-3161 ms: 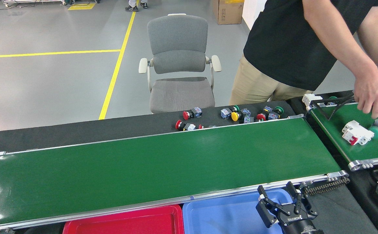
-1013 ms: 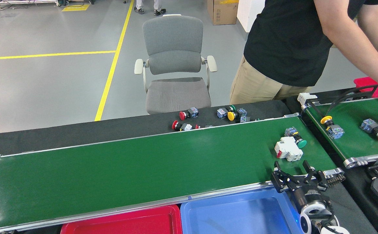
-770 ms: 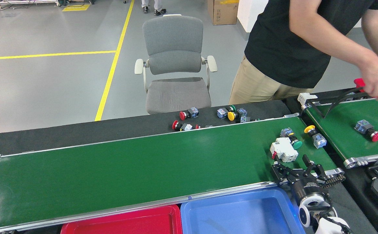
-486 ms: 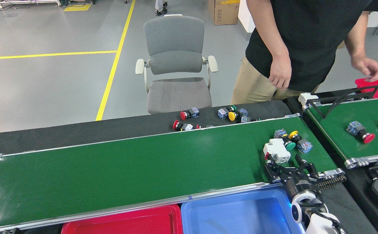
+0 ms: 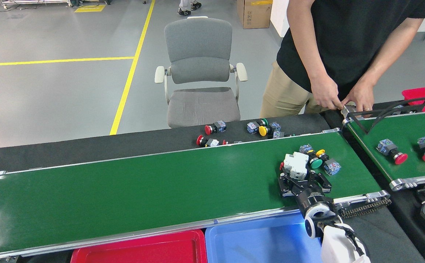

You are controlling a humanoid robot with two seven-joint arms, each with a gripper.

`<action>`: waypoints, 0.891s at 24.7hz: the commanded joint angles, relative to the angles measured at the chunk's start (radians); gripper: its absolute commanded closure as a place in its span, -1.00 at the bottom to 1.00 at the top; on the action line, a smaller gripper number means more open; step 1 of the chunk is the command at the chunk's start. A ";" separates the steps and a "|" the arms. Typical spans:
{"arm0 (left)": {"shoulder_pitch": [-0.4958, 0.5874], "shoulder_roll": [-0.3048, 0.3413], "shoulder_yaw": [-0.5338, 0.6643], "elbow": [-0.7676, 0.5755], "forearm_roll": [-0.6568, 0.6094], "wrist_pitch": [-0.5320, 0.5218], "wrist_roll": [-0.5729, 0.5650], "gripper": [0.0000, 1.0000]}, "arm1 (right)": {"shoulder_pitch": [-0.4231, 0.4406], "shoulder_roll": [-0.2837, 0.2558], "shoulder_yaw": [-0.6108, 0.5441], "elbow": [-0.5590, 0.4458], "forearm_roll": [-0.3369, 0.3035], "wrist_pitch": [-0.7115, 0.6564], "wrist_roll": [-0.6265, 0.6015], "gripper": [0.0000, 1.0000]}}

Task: Pick switch part from conveyor to tray
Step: 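Reach the right gripper to the white breaker and grasp it, then lower the white breaker into the blue tray and open the right gripper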

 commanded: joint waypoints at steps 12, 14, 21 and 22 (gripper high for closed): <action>0.013 0.012 0.030 -0.012 -0.001 -0.002 0.008 -1.00 | 0.224 -0.086 -0.010 -0.436 -0.034 -0.344 -0.101 0.97; 0.013 0.010 0.030 -0.014 0.001 -0.002 0.008 -1.00 | 0.319 -0.130 -0.011 -0.522 -0.052 -0.445 -0.127 0.97; 0.011 0.012 0.030 -0.014 0.001 -0.001 0.008 -1.00 | 0.515 -0.165 -0.136 -0.586 -0.075 -0.744 -0.144 -1.00; 0.011 0.012 0.030 -0.012 0.001 -0.001 0.008 -1.00 | 0.527 -0.165 -0.145 -0.586 -0.075 -0.750 -0.144 -1.00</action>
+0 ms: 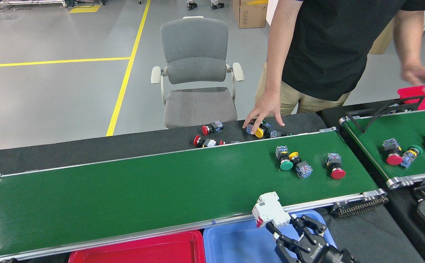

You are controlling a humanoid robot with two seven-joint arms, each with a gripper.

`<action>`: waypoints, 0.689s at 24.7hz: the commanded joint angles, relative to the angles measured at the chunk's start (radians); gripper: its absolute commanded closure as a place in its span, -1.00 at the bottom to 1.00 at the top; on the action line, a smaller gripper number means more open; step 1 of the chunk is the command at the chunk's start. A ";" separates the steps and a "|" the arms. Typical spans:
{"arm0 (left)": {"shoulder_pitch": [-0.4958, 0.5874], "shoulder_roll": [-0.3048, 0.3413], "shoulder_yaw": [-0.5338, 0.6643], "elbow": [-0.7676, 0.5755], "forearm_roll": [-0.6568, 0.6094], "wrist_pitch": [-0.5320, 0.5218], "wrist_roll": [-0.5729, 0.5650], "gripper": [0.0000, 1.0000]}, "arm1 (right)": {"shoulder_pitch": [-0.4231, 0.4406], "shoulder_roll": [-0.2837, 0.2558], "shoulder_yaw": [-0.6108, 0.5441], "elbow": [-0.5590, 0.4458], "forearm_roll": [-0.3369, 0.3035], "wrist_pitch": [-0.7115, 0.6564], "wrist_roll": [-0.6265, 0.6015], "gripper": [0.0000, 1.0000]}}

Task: Pick switch part from conveyor to tray
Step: 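Lower the white breaker into the blue tray and open the right gripper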

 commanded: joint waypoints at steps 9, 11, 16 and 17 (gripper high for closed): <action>-0.002 0.013 0.005 -0.012 0.001 -0.004 0.008 -1.00 | -0.011 0.191 -0.038 -0.017 0.095 0.544 0.025 -0.98; -0.001 0.013 -0.004 -0.015 0.001 -0.004 0.008 -1.00 | -0.011 0.213 -0.018 -0.019 0.141 0.633 0.027 -0.98; -0.002 0.013 -0.004 -0.017 0.001 -0.004 0.008 -1.00 | -0.051 0.216 -0.004 -0.020 0.147 0.646 0.079 -0.98; -0.004 0.013 -0.004 -0.017 0.001 -0.004 0.008 -1.00 | -0.068 0.216 0.002 -0.017 0.148 0.647 0.091 -0.98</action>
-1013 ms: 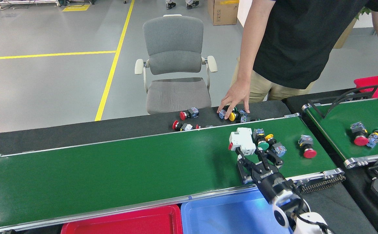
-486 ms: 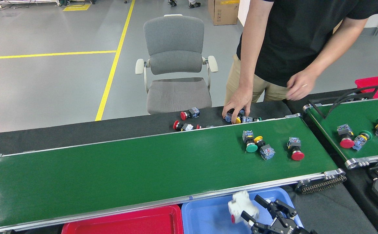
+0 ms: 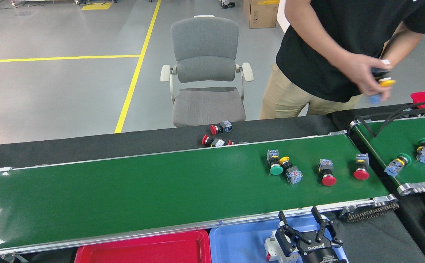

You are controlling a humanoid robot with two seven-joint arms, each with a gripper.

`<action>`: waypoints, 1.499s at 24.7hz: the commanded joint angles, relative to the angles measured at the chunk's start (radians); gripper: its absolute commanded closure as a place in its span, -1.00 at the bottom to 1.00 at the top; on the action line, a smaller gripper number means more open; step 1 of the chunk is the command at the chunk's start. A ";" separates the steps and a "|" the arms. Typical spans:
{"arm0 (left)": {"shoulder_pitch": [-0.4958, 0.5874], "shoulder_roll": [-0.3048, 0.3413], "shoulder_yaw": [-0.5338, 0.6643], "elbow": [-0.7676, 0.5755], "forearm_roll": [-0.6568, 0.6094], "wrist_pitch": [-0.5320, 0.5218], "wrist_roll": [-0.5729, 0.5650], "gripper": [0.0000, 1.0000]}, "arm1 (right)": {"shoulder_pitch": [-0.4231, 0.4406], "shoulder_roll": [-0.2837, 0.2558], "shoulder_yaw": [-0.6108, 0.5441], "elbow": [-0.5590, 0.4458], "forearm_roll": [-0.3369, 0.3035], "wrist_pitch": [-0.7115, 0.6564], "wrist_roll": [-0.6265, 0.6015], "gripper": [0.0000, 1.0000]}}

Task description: Pick switch part from conveyor to tray

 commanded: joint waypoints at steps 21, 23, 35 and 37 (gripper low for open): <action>-0.023 0.016 0.001 -0.013 -0.001 -0.004 0.007 -1.00 | -0.328 0.067 0.146 0.293 0.042 0.141 0.067 -0.98; -0.023 0.021 0.001 -0.013 -0.001 -0.005 0.007 -1.00 | -0.374 0.087 0.166 0.351 0.042 0.158 0.065 -0.98; -0.034 0.047 -0.001 -0.010 -0.002 -0.005 0.005 -1.00 | -0.497 0.168 0.248 0.534 0.039 0.189 0.064 -0.82; -0.037 0.050 -0.001 -0.007 -0.002 -0.005 0.005 -1.00 | -0.511 0.168 0.295 0.540 0.038 0.193 0.064 0.00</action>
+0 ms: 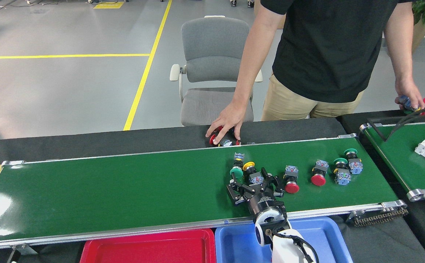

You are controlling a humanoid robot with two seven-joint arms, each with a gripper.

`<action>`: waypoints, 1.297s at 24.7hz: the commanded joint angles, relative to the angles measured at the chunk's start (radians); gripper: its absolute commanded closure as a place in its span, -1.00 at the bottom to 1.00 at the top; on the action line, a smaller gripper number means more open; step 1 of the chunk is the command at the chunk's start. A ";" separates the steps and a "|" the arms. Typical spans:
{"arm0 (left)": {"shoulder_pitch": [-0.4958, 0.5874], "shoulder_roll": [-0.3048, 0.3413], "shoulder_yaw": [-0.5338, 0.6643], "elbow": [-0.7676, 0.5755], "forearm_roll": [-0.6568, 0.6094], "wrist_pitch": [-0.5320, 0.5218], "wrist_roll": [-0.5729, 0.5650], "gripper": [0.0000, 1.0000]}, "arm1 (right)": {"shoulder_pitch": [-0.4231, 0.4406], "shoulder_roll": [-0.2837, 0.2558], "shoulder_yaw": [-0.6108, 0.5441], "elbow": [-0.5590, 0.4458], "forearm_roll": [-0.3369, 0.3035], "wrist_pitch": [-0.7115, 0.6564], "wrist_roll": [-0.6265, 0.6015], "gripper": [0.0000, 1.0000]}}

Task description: Pick switch part from conveyor to tray

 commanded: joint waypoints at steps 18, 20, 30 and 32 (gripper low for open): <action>-0.017 0.018 0.004 -0.005 -0.003 -0.002 0.000 -1.00 | 0.129 -0.014 0.152 -0.295 -0.011 -0.263 -0.007 0.97; -0.017 0.017 0.004 -0.007 -0.003 -0.002 0.000 -1.00 | 0.180 -0.040 0.211 -0.355 -0.011 -0.345 -0.008 0.97; -0.017 0.011 0.004 -0.008 -0.002 -0.002 -0.002 -1.00 | 0.215 -0.092 0.349 -0.381 -0.011 -0.532 -0.091 -1.00; -0.017 0.009 0.004 -0.008 -0.002 0.000 -0.002 -1.00 | 0.217 -0.091 0.338 -0.392 -0.015 -0.529 -0.091 -1.00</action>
